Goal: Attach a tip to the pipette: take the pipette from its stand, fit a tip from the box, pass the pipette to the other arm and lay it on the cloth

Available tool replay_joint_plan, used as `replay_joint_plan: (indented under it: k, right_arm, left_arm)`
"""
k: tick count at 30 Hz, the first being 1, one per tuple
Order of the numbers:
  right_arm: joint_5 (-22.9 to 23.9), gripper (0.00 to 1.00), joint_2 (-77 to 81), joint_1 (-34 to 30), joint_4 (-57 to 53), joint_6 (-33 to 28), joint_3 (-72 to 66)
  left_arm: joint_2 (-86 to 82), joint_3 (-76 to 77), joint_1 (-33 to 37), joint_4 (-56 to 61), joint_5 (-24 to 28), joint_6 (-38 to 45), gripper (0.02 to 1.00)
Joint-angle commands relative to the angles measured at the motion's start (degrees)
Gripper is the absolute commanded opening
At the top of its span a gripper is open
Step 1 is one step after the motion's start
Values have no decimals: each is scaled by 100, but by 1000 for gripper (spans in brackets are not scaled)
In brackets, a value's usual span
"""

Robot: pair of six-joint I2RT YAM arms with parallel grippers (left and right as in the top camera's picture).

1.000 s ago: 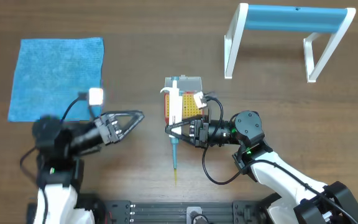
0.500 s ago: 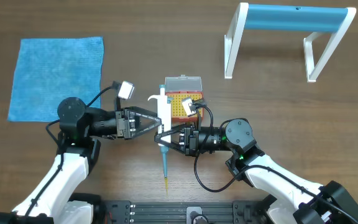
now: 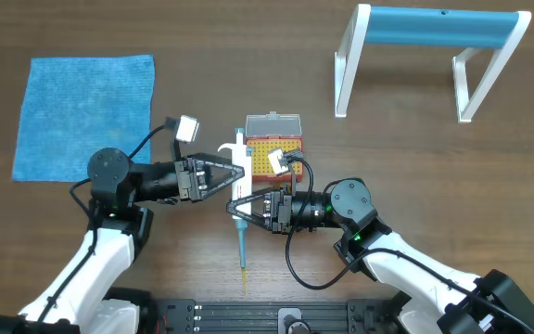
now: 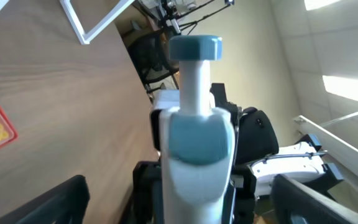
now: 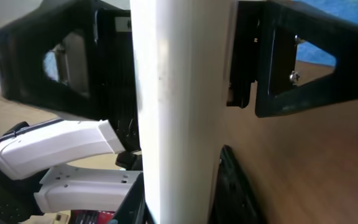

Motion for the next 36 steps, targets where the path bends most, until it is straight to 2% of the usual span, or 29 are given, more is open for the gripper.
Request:
replay_joint_plan:
  k: [1, 2, 3, 4, 5, 19, 21, 22, 26, 28, 31, 32, 34, 36]
  right_arm:
    - [66, 73, -20, 46, 31, 136, 74]
    - [76, 73, -20, 46, 31, 138, 74]
    - [76, 73, -20, 46, 31, 136, 74]
    - [76, 73, -20, 46, 31, 136, 74]
    - [76, 73, -20, 46, 31, 136, 74]
    - [74, 75, -20, 46, 31, 136, 72]
    - [74, 531, -20, 46, 31, 136, 72]
    - [74, 612, -20, 46, 31, 136, 72]
    - [39, 663, -20, 44, -138, 131, 72]
    - [11, 669, -20, 7, -481, 131, 72]
    - [-83, 673, -22, -170, -1027, 131, 72]
    - [-201, 676, -22, -267, -1141, 133, 72]
    - [-776, 678, -22, -586, -1215, 138, 72]
    - [-1093, 680, -28, -883, -1211, 186, 72]
  left_arm:
    - [39, 72, -367, 42, -446, 17, 941]
    - [39, 72, -411, 42, -452, 28, 939]
    - [39, 72, -435, 39, -455, 28, 759]
    - [39, 72, -435, 39, -468, 28, 211]
    - [42, 72, -435, 39, -490, 26, 27]
    - [42, 72, -431, 39, -778, 33, 29]
    - [42, 72, -431, 37, -804, 57, 27]
    - [42, 72, -431, 37, -813, 83, 29]
    - [42, 72, -431, -4, -1091, 262, 29]
    - [42, 72, -431, -52, -1259, 654, 29]
    - [42, 72, -428, -564, -1906, 1388, 29]
    - [42, 72, -424, -973, -2293, 1707, 29]
    - [42, 72, -380, -1862, -2833, 2347, 29]
    - [42, 72, -164, -2544, -2983, 2614, 27]
